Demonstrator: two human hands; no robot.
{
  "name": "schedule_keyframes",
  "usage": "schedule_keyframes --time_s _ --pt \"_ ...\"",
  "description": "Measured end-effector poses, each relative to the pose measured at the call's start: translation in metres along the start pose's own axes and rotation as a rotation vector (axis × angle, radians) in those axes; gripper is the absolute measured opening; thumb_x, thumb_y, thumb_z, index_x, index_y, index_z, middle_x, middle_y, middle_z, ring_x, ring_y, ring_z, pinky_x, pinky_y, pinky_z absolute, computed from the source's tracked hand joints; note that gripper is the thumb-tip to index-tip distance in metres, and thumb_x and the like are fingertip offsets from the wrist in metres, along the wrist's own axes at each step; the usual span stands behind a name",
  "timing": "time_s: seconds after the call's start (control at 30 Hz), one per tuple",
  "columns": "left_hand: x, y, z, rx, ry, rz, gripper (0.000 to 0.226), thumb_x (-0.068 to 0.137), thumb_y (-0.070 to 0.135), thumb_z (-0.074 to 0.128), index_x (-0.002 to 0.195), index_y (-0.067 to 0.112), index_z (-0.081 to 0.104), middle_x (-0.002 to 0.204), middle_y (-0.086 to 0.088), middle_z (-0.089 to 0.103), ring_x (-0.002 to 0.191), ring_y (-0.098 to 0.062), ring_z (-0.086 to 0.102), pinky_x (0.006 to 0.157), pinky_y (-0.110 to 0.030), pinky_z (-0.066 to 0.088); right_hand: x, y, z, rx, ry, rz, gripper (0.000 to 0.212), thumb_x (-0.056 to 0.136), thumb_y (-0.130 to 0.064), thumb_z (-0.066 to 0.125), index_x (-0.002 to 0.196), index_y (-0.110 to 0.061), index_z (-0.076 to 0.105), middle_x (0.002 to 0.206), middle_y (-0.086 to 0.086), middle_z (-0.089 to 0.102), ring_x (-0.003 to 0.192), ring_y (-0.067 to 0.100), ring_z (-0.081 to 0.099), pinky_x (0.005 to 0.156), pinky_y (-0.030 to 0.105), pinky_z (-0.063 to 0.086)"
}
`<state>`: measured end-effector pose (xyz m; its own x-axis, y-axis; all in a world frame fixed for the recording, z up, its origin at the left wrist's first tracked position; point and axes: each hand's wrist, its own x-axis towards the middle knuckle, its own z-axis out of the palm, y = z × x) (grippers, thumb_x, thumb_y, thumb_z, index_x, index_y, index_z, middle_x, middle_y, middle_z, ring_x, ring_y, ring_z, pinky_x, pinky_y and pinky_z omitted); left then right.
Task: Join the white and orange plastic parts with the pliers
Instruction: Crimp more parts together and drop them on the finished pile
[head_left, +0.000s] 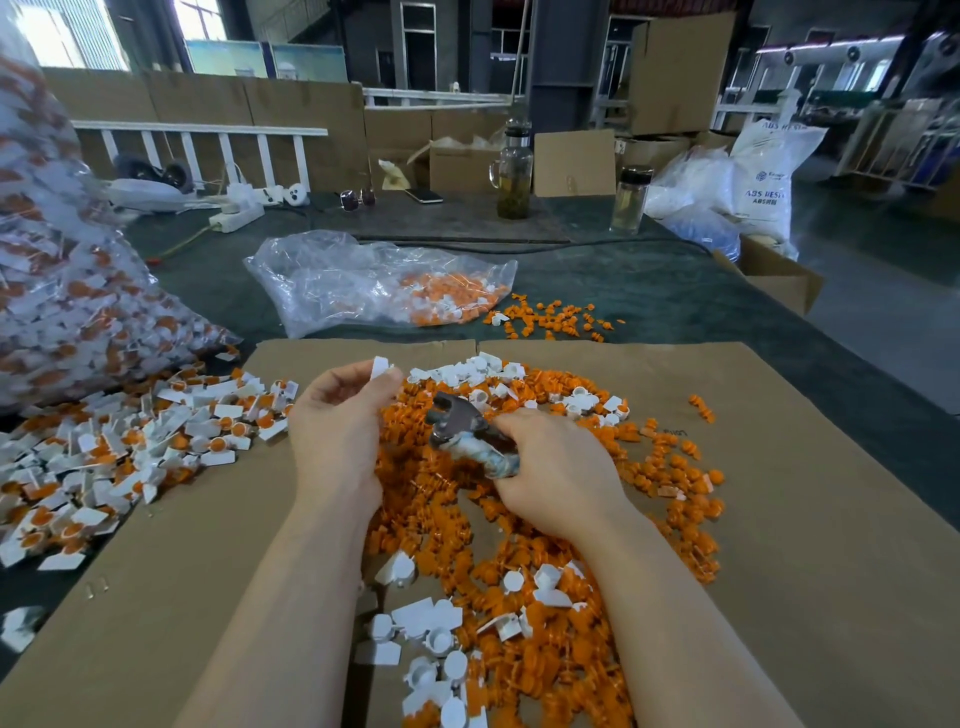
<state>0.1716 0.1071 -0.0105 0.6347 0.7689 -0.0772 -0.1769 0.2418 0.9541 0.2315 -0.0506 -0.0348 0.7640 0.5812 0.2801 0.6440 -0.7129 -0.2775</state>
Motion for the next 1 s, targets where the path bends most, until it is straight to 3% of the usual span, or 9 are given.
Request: schedule_keyframes --time_s 0.1,0.23,0.5,0.7,0.8,1.0 --pt "0.0005 -0.0004 0.0002 0.009 0.021 0.025 0.015 0.08 0.014 0.08 0.083 0.024 0.07 0.077 0.009 0.066 0.06 -0.001 0.057 0.065 -0.022 0.049 0.001 -0.0023 0.0026 -0.043 0.012 -0.024 0.032 0.08 -0.025 0.065 0.112 -0.027 0.061 0.09 -0.014 0.044 0.078 0.011 0.048 0.05 0.024 0.032" --pt "0.0001 -0.0017 0.0007 0.018 -0.005 0.02 0.013 0.081 0.012 0.079 0.088 0.02 0.071 0.082 0.001 0.065 0.069 -0.013 0.056 0.071 -0.028 0.053 0.0021 -0.004 0.0028 -0.052 -0.036 -0.009 0.036 0.082 -0.021 0.064 0.117 -0.025 0.059 0.105 -0.009 0.055 0.093 0.018 0.059 0.059 0.028 0.045" --pt "0.0003 -0.0026 0.0017 0.03 -0.08 0.001 0.012 0.081 0.01 0.079 0.088 0.017 0.073 0.074 0.002 0.071 0.067 -0.009 0.064 0.064 -0.02 0.055 0.0013 -0.0019 -0.0031 -0.074 -0.019 0.041 0.04 0.084 -0.028 0.066 0.123 -0.029 0.057 0.108 -0.007 0.06 0.097 0.017 0.057 0.062 0.028 0.037" --pt "-0.0013 -0.0023 0.0021 0.032 -0.083 -0.006 0.011 0.081 0.011 0.08 0.087 0.017 0.073 0.076 0.003 0.071 0.068 -0.009 0.065 0.064 -0.021 0.054 0.0014 -0.0031 -0.0031 -0.059 -0.047 0.064 0.031 0.084 -0.03 0.064 0.114 -0.028 0.056 0.087 -0.01 0.053 0.08 0.014 0.052 0.052 0.026 0.032" --pt "-0.0026 -0.0013 0.0023 0.023 -0.083 -0.015 0.012 0.081 0.01 0.079 0.086 0.017 0.072 0.074 0.004 0.07 0.066 -0.007 0.064 0.062 -0.019 0.055 0.0022 -0.002 -0.0025 -0.045 -0.083 0.078 0.03 0.085 -0.03 0.064 0.113 -0.027 0.058 0.095 -0.008 0.059 0.08 0.014 0.048 0.055 0.028 0.038" --pt "-0.0048 0.0004 0.0027 0.009 -0.083 -0.032 0.014 0.081 0.008 0.079 0.084 0.018 0.07 0.079 0.0 0.07 0.067 -0.009 0.064 0.063 -0.021 0.055 0.0029 -0.0008 -0.0019 -0.035 -0.111 0.09 0.031 0.085 -0.033 0.064 0.115 -0.026 0.058 0.094 -0.009 0.048 0.084 0.014 0.049 0.059 0.028 0.042"
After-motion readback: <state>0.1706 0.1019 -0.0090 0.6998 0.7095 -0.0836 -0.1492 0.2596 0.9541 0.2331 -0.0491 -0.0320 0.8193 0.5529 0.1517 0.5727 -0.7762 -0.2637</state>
